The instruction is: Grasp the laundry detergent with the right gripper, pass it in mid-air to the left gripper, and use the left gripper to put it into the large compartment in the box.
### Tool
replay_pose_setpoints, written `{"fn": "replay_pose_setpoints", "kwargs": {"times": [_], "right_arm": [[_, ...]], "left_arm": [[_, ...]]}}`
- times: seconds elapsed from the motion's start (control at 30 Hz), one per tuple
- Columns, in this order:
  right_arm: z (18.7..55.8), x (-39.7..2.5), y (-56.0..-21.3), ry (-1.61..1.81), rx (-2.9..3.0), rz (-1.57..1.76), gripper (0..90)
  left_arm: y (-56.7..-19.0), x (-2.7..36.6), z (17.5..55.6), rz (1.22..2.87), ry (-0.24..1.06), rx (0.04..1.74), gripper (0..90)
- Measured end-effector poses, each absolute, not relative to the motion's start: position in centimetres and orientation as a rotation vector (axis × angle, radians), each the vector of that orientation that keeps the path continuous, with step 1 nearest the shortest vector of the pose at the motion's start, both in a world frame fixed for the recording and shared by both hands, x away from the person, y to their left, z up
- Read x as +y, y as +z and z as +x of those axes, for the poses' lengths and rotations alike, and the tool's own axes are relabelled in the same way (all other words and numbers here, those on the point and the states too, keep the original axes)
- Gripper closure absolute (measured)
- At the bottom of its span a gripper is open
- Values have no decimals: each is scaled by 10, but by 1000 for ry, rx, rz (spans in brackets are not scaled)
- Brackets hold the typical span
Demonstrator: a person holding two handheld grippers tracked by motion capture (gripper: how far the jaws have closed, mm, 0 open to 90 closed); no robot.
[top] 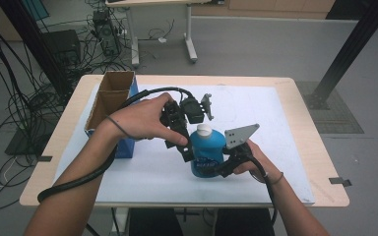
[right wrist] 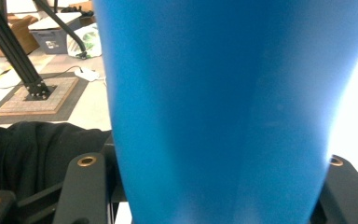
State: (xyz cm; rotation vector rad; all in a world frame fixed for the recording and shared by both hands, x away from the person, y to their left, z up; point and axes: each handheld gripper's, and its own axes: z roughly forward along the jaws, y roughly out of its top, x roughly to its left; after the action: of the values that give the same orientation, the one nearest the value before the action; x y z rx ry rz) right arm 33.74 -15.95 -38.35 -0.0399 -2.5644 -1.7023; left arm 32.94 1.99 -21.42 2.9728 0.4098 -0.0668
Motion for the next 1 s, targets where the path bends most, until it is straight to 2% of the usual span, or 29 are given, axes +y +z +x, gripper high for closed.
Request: {"fn": "replay_pose_setpoints", "kwargs": {"times": [1.0], "right_arm": [[332,-141,-386,-1676,-2548,30,407]], "left_arm": [[-218,4,326,3045,-62,326,94]]}}
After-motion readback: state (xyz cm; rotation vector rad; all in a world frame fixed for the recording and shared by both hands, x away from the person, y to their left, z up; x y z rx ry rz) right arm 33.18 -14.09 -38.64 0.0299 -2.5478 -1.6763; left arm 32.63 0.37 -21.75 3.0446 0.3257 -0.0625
